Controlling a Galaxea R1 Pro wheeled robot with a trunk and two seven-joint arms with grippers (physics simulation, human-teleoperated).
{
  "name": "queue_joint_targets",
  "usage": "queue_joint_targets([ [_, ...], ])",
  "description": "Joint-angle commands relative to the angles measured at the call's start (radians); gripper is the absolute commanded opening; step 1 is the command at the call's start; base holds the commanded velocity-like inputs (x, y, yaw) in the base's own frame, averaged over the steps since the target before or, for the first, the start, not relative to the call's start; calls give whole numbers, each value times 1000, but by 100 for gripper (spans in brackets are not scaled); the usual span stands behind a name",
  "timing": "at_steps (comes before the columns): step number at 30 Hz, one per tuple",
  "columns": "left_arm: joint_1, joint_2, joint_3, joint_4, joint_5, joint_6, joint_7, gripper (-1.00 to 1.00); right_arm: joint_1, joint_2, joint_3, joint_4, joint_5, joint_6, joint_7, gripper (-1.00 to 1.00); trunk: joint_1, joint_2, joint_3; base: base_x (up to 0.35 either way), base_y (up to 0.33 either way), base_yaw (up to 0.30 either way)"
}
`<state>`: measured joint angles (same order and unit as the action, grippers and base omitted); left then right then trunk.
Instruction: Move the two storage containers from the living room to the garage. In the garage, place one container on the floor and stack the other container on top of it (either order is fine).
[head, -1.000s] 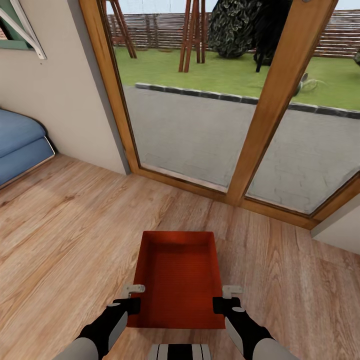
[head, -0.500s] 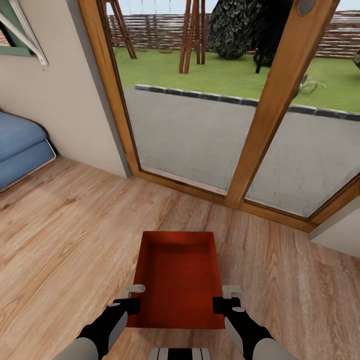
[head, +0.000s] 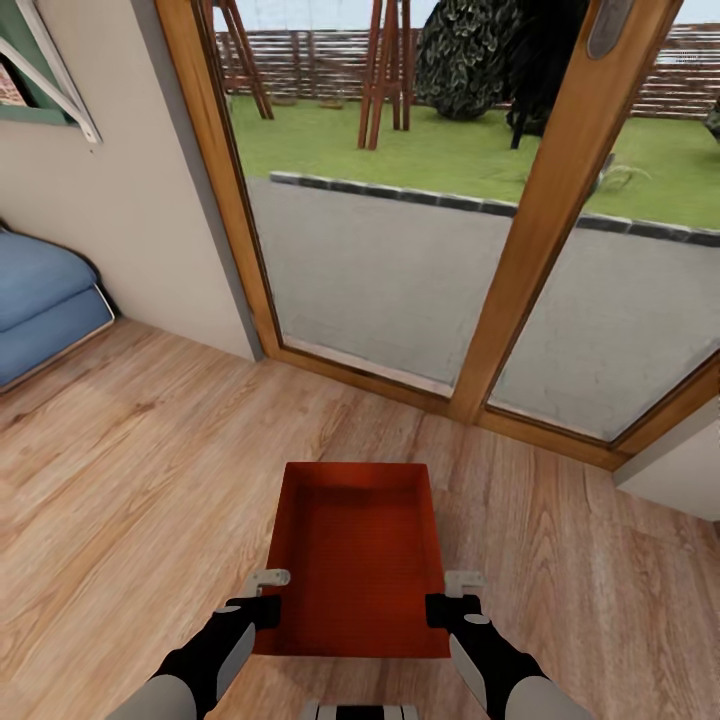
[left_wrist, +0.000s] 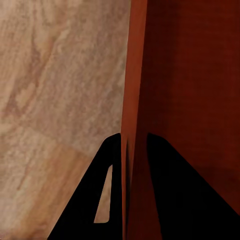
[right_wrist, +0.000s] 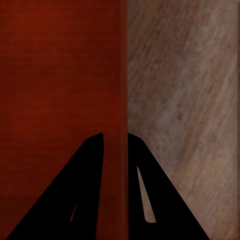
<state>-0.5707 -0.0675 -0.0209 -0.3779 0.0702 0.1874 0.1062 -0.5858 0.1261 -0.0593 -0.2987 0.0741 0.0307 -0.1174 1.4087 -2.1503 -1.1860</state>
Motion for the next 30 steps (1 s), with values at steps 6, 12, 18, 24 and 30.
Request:
queue_joint_targets([
  [6, 0, 2, 6, -3, -13, 7, 13, -100, 0, -16, -14, -2, 18, 3, -1, -100, -23, 42, 18, 0, 0, 0],
  [12, 0, 2, 6, -3, -13, 7, 12, -100, 0, -16, -14, -2, 18, 3, -1, -100, -46, 84, 37, 0, 0, 0],
  [18, 0, 1, 6, -3, -13, 7, 12, -100, 0, -16, -14, -2, 18, 3, -1, -100, -69, 126, 56, 0, 0, 0],
  [24, 0, 0, 7, -3, -13, 7, 13, -100, 0, -16, -14, -2, 18, 3, -1, -100, -92, 168, 75, 0, 0, 0],
  [30, 0, 0, 7, -3, -13, 7, 13, -100, 0, -17, -15, -2, 18, 3, -1, -100, -115, 210, 93, 0, 0, 0],
])
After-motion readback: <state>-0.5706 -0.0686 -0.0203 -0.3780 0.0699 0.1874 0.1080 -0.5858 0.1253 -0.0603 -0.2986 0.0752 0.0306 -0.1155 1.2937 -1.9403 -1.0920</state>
